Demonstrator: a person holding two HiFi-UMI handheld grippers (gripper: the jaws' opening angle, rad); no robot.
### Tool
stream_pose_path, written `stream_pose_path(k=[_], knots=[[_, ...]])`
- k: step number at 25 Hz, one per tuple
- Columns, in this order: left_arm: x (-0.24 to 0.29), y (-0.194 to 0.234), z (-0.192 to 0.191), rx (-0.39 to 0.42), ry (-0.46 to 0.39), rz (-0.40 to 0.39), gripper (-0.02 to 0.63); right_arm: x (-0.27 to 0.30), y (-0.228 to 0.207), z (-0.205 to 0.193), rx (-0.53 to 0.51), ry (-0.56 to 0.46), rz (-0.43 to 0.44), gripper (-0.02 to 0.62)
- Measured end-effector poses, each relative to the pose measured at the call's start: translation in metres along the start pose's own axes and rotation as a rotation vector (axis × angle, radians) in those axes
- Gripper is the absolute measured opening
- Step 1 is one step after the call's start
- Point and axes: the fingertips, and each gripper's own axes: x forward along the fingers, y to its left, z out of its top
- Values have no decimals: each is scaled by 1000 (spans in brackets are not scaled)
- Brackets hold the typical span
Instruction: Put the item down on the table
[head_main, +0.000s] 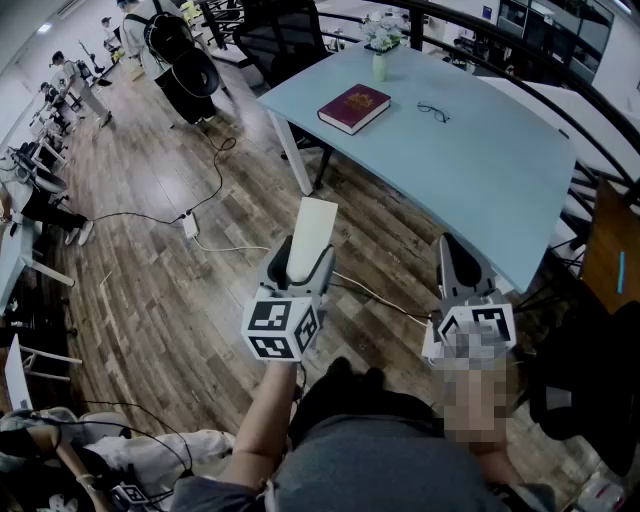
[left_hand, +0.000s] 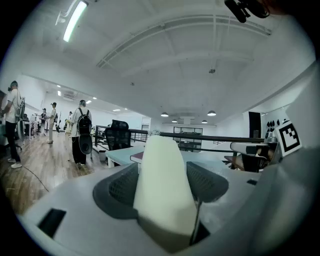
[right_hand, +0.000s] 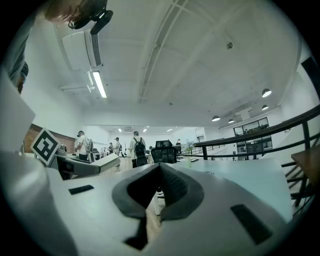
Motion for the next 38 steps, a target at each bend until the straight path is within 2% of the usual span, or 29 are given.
stream_pose_path(k=[8,20,30,38], knots=[[-1,-4,5,5,-9,4,307,-2,3,0,16,3,30,2],[6,2,13,6,-25,22,307,0,-11,-2,33,6,8,2],[74,29,13,9,-18,1,307,55,-37,-8,36,8,-18,2],[145,68,28,1,-16,-36,307,130,-58,-10,38,27,-65,2]])
